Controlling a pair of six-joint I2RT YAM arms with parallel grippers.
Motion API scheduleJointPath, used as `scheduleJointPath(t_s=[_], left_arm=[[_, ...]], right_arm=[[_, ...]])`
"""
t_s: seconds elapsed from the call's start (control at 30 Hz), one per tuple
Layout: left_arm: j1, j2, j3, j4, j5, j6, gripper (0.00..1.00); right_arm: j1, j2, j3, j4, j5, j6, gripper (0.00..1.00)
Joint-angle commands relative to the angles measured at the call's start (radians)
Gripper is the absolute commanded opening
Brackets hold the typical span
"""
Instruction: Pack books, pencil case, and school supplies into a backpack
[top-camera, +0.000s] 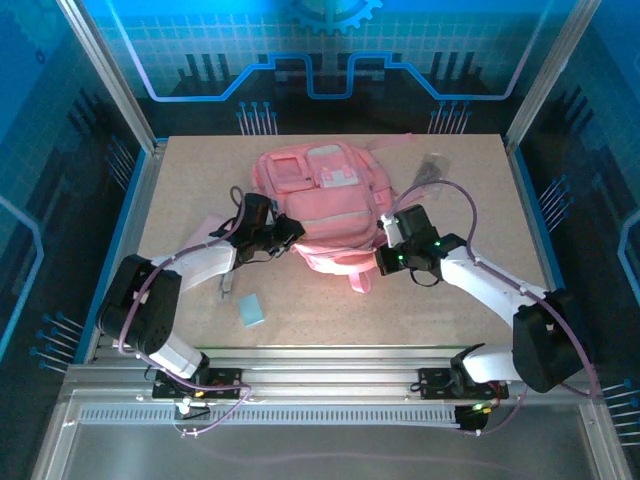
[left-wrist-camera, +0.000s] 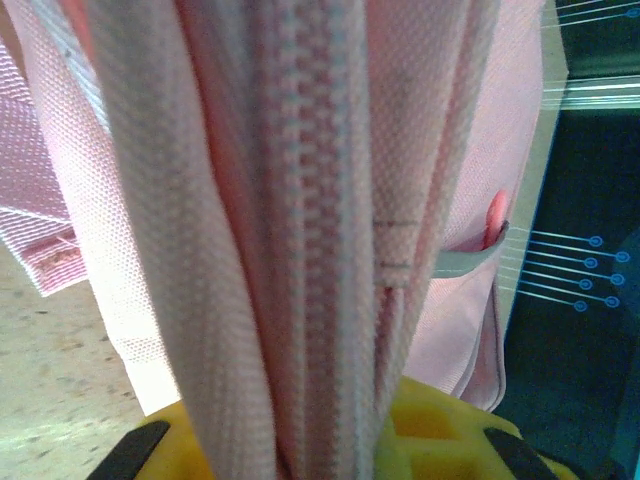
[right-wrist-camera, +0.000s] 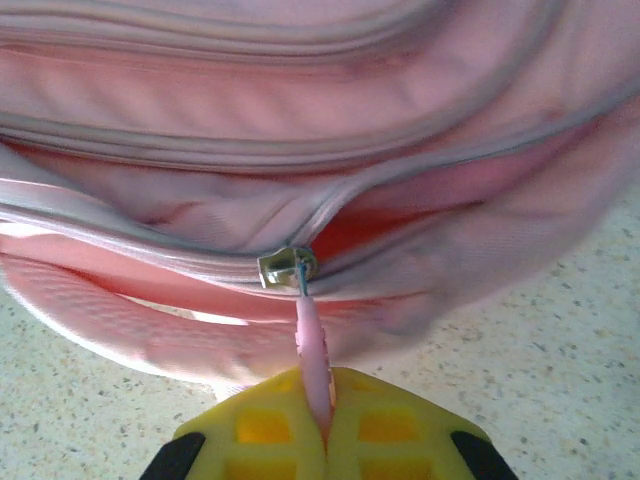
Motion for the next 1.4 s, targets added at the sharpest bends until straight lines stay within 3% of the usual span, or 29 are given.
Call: scheduleJointPath(t_s=[0.0,0.07,0.13,0.17,0.27,0.3,0.43,0.63,0.87,1.0,1.07,1.1,1.17,1.2,1.37], left_arm=[[0.084,-0.044,0.076,-0.08,-0.053,0.141,0.0],[0.126,-0.016,0.108,-0.116,-0.068,0.186,0.03],[0.166,0.019,0.15,-0.152,-0.062,0.181,0.39],[0.181,0.027,0.164,-0.163,-0.046,0.168,0.52],[0.179,-0.016,0.158,-0.177,-0.087,0.143,0.85],[0.178,-0.039,0.148,-0.185,-0.107,0.138,0.88],[0.173,-0.181,0.046,-0.231,-0.226,0.068,0.9],[0.114,-0.361,-0.15,-0.195,-0.295,-0.102,0.89],[-0.018,-0.308,-0.191,-0.129,-0.352,-0.191,0.9],[-0.026,-0.188,-0.155,-0.05,-0.358,-0.19,0.86],[-0.026,-0.123,-0.127,-0.028,-0.364,-0.174,0.75],[-0.025,-0.091,-0.116,-0.006,-0.361,-0.157,0.58],[-0.026,-0.046,-0.102,0.006,-0.347,-0.144,0.15],[-0.026,-0.036,-0.097,0.008,-0.341,-0.131,0.0],[-0.024,-0.079,-0.101,-0.041,-0.359,-0.067,0.0]], right_arm=[[-0.049,-0.002,0.009,-0.084,0.094,0.002,0.0],[-0.042,0.012,0.019,-0.079,0.055,0.022,0.0],[0.002,0.039,0.029,-0.054,0.012,0.042,0.0],[0.041,0.062,0.038,-0.041,0.003,0.049,0.0],[0.172,0.128,0.05,0.029,0.011,0.063,0.0],[0.2,0.151,0.08,0.06,0.012,0.083,0.0],[0.293,0.271,0.164,0.147,-0.004,0.138,0.0],[0.359,0.384,0.312,0.222,-0.089,0.18,0.0],[0.366,0.45,0.409,0.249,-0.236,0.198,0.0],[0.369,0.413,0.36,0.249,-0.269,0.211,0.0],[0.372,0.381,0.317,0.235,-0.269,0.207,0.0],[0.372,0.361,0.292,0.222,-0.266,0.2,0.0],[0.372,0.324,0.246,0.17,-0.231,0.166,0.0],[0.369,0.31,0.228,0.138,-0.205,0.145,0.0],[0.276,0.254,0.145,-0.026,-0.055,0.04,0.0]])
